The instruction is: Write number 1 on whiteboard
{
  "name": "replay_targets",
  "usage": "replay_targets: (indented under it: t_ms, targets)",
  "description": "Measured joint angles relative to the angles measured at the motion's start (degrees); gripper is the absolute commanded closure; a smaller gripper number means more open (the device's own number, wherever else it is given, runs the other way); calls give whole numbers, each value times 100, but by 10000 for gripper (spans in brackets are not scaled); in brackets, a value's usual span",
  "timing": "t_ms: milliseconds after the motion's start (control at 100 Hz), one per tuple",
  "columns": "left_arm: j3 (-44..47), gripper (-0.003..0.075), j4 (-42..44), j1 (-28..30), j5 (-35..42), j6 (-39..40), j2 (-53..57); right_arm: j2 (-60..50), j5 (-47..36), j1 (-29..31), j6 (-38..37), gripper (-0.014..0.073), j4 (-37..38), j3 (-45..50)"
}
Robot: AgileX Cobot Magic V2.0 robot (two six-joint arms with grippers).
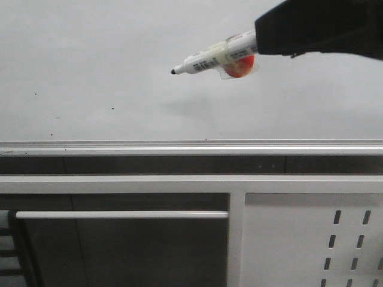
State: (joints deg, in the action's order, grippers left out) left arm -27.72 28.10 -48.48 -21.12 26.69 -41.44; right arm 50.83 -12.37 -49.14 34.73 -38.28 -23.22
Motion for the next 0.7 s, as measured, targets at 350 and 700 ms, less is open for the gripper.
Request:
replay_targets:
  t_ms: [350, 700]
  targets:
    - [10, 690, 261, 0, 0, 51, 0, 0, -1578, -83, 336, 663, -69, 240]
    - [10, 738, 508, 0, 0, 53, 0, 0, -2176, -83, 529, 664, -110, 240]
